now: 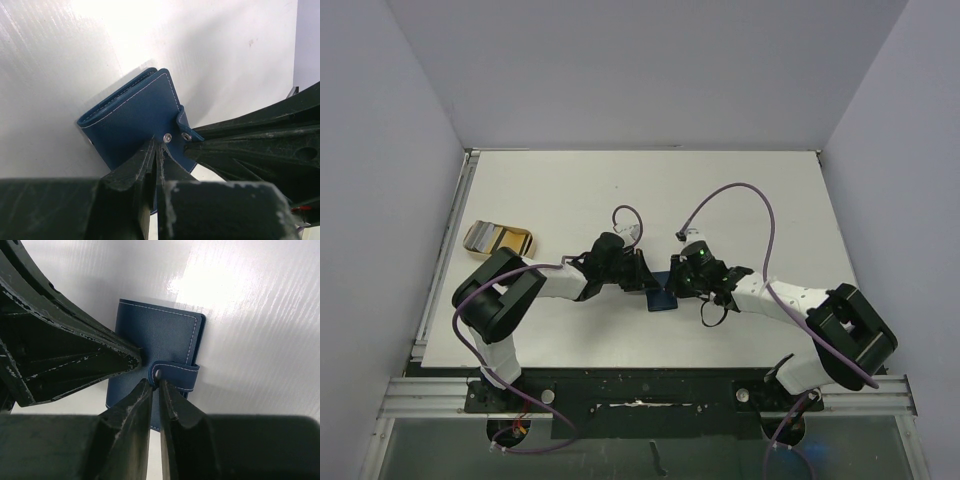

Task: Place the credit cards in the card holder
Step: Close the card holder at the center of the board.

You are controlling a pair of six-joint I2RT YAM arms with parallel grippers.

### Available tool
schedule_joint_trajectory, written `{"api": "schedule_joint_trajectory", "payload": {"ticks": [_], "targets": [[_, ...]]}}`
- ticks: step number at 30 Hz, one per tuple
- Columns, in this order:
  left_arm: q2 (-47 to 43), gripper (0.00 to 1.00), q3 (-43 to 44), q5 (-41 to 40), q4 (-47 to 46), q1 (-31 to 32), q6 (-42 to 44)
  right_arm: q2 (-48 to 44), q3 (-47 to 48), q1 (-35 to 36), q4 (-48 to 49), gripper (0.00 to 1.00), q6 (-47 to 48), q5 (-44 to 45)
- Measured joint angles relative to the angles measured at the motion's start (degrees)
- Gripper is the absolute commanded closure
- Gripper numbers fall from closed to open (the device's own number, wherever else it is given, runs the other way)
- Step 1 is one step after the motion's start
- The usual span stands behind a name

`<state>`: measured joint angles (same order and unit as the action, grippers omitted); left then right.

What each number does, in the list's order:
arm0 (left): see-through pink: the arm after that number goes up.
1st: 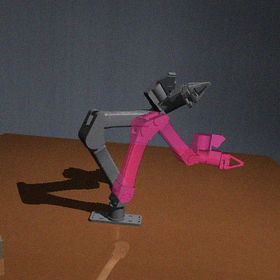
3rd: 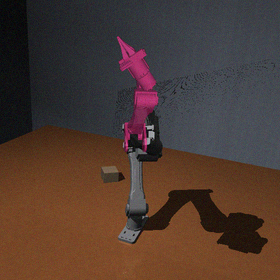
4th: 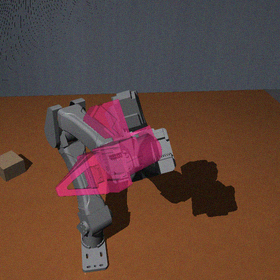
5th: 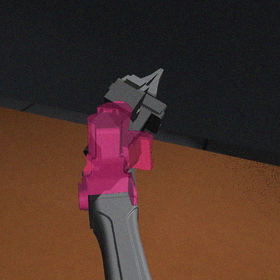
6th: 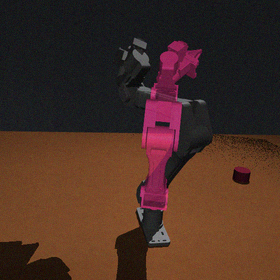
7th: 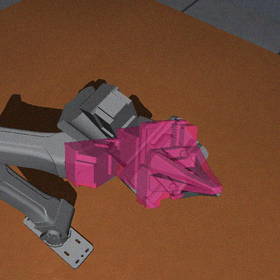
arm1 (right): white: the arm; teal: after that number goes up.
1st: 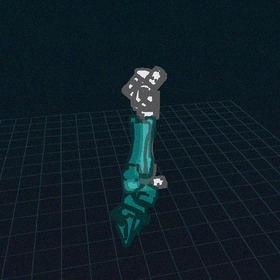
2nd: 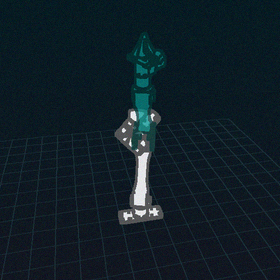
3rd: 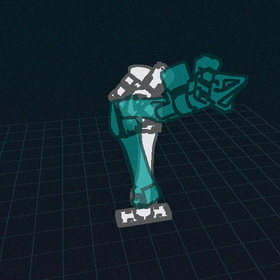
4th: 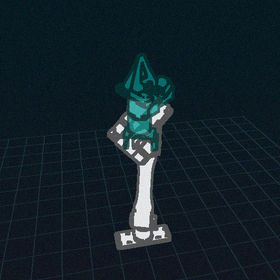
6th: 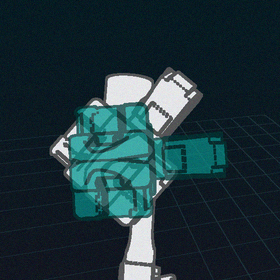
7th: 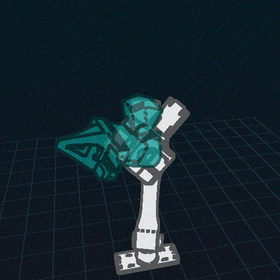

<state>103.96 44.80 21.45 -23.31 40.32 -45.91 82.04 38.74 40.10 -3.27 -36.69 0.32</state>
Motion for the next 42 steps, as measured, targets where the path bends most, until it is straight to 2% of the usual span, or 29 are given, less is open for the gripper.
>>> {"api": "schedule_joint_trajectory", "payload": {"ticks": [11, 15, 21, 27, 42], "targets": [[0.0, 0.97, 0.0, -0.2, 0.1, 0.0, 0.1, -5.2, 0.5, -3.2, -4.2, 0.69, 0.5, -0.3], [0.0, 0.97, 0.2, -0.2, 0.6, 0.0, 0.2, -6.0, 0.5, -6.0, -3.7, 0.72, 0.4, -2.1], [0.0, 0.97, 0.5, -0.2, 1.2, 0.0, 0.4, -4.6, 0.4, -7.8, -0.5, 0.72, -0.1, -6.9], [0.0, 0.97, 0.6, -0.2, 1.4, 0.0, 0.4, -1.2, 0.0, -8.5, 2.6, 0.77, -0.6, -10.1], [0.0, 0.97, 0.8, -0.4, 1.9, 0.1, 0.3, 2.0, -3.1, -8.6, 8.0, 0.78, -3.2, -13.6]]}}
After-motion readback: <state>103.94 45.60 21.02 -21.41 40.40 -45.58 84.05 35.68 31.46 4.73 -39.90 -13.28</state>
